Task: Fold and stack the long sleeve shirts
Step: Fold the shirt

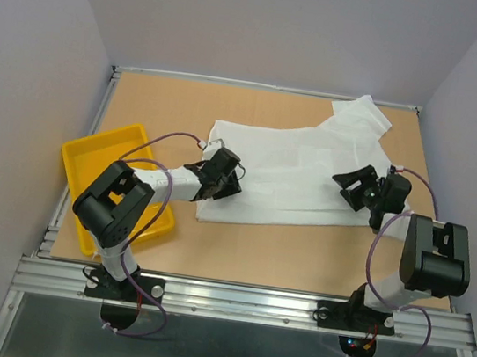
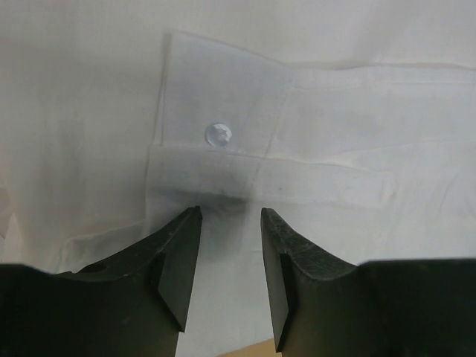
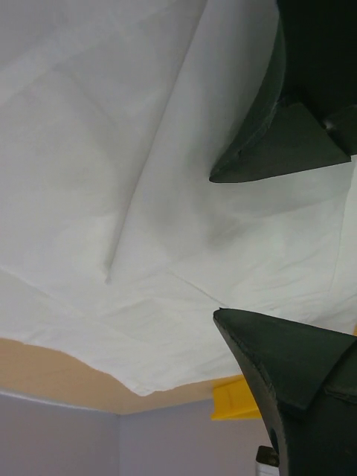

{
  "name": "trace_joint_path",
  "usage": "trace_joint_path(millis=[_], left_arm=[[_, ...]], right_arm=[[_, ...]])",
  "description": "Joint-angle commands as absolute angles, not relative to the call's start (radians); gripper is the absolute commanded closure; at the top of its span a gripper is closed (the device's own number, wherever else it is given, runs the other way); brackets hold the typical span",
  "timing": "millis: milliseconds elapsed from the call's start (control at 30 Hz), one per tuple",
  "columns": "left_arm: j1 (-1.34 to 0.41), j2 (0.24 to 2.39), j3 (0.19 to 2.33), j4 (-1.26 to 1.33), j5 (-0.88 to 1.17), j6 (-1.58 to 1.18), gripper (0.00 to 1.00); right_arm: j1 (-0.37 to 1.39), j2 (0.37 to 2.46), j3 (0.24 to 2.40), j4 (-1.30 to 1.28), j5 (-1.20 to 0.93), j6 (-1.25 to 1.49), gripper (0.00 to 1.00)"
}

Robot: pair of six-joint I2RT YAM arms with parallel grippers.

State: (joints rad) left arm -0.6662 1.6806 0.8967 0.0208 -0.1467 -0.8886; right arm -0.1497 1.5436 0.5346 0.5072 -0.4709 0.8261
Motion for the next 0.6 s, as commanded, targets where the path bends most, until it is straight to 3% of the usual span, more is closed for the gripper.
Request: trace_joint_path(millis=[0,267,567], left_arm=[[-0.64,1.677,0.825,0.081,-0.118,-0.931,0.51],[-0.598,1.648,0.721,0.11,-0.094,-0.968,0.54],[-0.581,1.585,0.687,0.092,-0.098,-0.973,0.54]], right_arm=[[-0.207,1.592,0.437,0.746,-0.477,0.794,0.28],[-0.496,1.684,0.313,0.992,-0.544,0.912,0.28],[-0.583,1.631,0.308,1.065,-0.565,0.962,0.28]])
